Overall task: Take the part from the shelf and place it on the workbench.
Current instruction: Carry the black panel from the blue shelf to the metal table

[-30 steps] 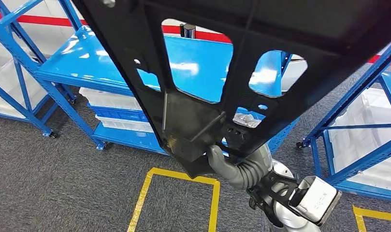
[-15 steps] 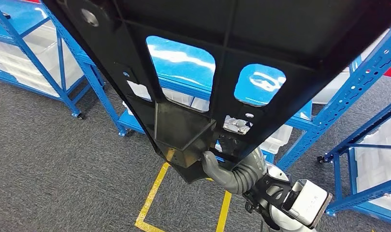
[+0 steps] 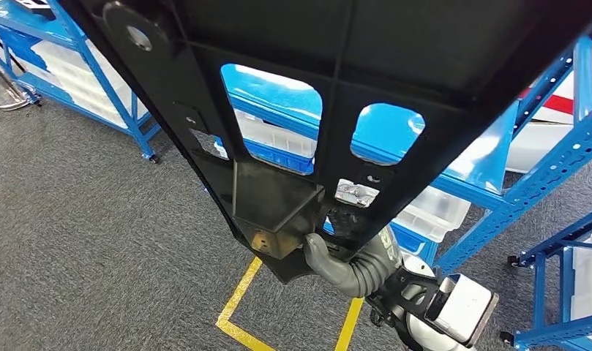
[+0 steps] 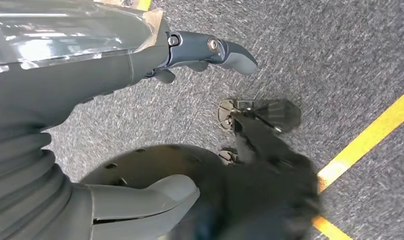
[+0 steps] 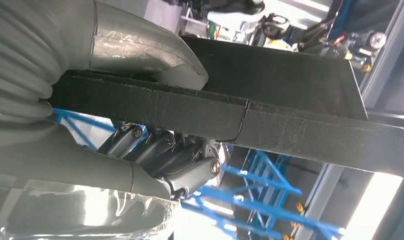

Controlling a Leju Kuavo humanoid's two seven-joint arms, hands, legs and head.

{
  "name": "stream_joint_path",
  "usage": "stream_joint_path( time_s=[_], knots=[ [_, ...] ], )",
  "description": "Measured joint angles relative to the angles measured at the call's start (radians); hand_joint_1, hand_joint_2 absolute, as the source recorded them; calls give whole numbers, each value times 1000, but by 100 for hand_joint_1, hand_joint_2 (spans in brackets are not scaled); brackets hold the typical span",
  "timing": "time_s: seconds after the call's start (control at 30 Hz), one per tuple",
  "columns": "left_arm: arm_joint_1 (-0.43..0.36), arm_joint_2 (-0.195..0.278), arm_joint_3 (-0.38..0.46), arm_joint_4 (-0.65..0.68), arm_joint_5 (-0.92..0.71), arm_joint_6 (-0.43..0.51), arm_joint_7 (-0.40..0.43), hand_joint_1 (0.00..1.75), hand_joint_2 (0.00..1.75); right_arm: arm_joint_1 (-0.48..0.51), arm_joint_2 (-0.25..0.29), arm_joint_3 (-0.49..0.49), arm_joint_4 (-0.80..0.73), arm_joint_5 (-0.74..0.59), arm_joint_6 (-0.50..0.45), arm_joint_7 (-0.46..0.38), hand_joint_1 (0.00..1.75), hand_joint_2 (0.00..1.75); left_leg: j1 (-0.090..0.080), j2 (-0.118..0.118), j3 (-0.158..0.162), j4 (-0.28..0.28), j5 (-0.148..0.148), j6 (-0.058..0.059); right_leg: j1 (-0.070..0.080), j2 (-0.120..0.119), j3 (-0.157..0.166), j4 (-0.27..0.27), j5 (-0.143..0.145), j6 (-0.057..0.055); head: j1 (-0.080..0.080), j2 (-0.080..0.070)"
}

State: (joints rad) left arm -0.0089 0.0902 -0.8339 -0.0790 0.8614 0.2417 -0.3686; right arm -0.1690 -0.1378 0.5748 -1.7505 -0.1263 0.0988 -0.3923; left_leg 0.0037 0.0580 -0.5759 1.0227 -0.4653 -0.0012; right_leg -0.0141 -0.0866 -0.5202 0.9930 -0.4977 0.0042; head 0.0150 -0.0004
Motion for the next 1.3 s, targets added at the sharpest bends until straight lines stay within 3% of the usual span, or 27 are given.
stream_joint_path(
  time_s=[0.03,0.13,0.2,0.27,0.33,0.37,0.43,0.5,0.6,0.67,0.7,0.77,0.8,0.83,0.87,0.9,0.93,1.0,1.03,1.07,1.13,1.17,1.2,1.27,1.3],
  knots=[
    [-2,1,0,-1,0,-1,0,0,175,0,0,0,-2,0,0,-1,175,175,-5,8,11,-25,3,5,3,-8,0,0,-1,3,1,0],
    [0,4,0,-2,-1,-3,0,0,175,2,1,0,-6,0,0,-2,175,175,-11,-20,6,-35,7,23,5,-28,-1,1,-5,18,2,0],
    [0,5,0,-2,-1,-3,0,0,175,3,0,0,-10,0,0,-3,175,175,-8,-40,9,-45,18,38,3,9,-22,50,-35,20,4,0],
    [-3,6,-1,-2,-1,-2,-1,0,175,7,-3,0,-12,0,0,-4,175,175,-6,-63,7,-47,24,47,1,62,-82,180,-93,10,7,0],
    [-4,6,-1,-3,-1,-3,-1,0,175,14,-7,-1,-12,0,0,-4,175,175,-7,-90,3,-46,26,49,2,80,-138,291,-127,10,9,0],
    [-4,6,-1,-3,-1,-3,-1,0,175,16,-9,-1,-12,0,0,-4,175,175,-7,-105,2,-44,26,50,2,83,-141,292,-119,16,9,0],
    [-3,6,-2,-4,-1,-3,-1,0,175,17,-9,-1,-12,0,0,-4,175,175,-6,-134,1,-38,25,48,-1,100,-93,183,-64,36,9,0],
    [-3,6,-3,-5,-1,-3,-1,0,175,17,-9,-1,-13,0,0,-4,175,175,-4,-154,0,-32,23,45,-6,127,-41,69,-15,49,9,0],
    [-3,6,-4,-5,-1,-3,-1,0,175,17,-10,-1,-13,0,0,-4,175,175,-3,-159,-1,-30,22,43,-8,142,-27,38,-4,50,9,0],
    [-1,6,-5,-5,0,-2,0,0,175,18,-9,0,-14,0,0,-4,175,175,-5,-175,-10,-25,22,33,-7,139,-22,27,-2,36,8,0],
    [0,7,-5,-6,1,-1,0,0,175,19,-7,0,-17,0,0,-4,175,175,-5,-155,-29,6,4,22,-8,126,-19,22,-1,22,6,0],
    [2,7,-7,-7,5,1,3,0,175,21,-2,0,-22,1,0,-6,175,175,-1,-103,-94,125,-59,0,-8,84,-17,17,1,-2,2,0],
    [1,6,-7,-7,6,1,4,0,175,21,-1,0,-23,1,0,-6,175,175,2,-68,-134,205,-97,-7,-9,64,-17,16,0,-8,0,0],
    [0,6,-8,-7,6,2,4,0,175,21,-1,1,-24,2,0,-6,175,175,5,-63,-159,253,-110,-10,-8,49,-17,16,-1,-9,0,0],
    [0,5,-8,-8,6,2,4,0,175,21,0,1,-24,2,0,-6,175,175,7,-60,-166,266,-105,-11,-7,35,-16,16,-2,-10,0,0],
    [1,5,-9,-8,5,2,2,0,175,20,0,1,-24,2,0,-6,175,175,8,-56,-153,238,-81,-11,-7,22,-15,16,-3,-11,0,0],
    [1,6,-10,-8,3,3,-1,0,175,19,1,2,-25,3,0,-6,175,175,8,-44,-120,176,-47,-9,-7,10,-13,16,-5,-10,0,0],
    [-2,6,-13,-8,-3,4,-12,0,175,18,4,2,-27,4,-1,-6,175,175,2,7,-46,42,2,0,-2,-11,-8,16,-10,-4,1,0],
    [-4,6,-14,-8,-6,5,-16,0,175,17,4,2,-28,4,-1,-6,175,175,-4,23,-26,4,11,6,2,-21,-6,16,-13,0,2,0],
    [-5,6,-16,-8,-9,6,-19,0,175,17,5,2,-28,4,-1,-6,175,175,-9,28,-20,-12,11,11,4,-31,-4,15,-15,5,2,0],
    [-6,7,-19,-7,-14,8,-21,0,175,15,7,3,-29,6,-1,-6,175,175,-13,-1,-21,-19,15,24,5,-51,1,12,-19,16,3,0],
    [-5,7,-21,-7,-15,9,-22,0,175,14,8,3,-30,6,-1,-6,175,175,-12,-13,-17,-26,20,31,4,-42,1,18,-26,20,3,0],
    [-6,7,-23,-7,-15,10,-22,0,175,14,8,3,-31,6,-1,-7,175,175,-9,-27,-13,-33,25,38,3,-17,-7,41,-40,20,3,0],
    [-9,8,-24,-8,-15,12,-22,0,175,16,5,3,-33,6,-1,-7,175,175,-6,-55,-10,-39,31,47,1,51,-57,152,-92,11,5,0],
    [-10,8,-25,-8,-15,12,-22,0,175,18,3,3,-33,6,-1,-7,175,175,-5,-72,-11,-39,32,50,1,72,-93,224,-119,7,6,0]
  ],
)
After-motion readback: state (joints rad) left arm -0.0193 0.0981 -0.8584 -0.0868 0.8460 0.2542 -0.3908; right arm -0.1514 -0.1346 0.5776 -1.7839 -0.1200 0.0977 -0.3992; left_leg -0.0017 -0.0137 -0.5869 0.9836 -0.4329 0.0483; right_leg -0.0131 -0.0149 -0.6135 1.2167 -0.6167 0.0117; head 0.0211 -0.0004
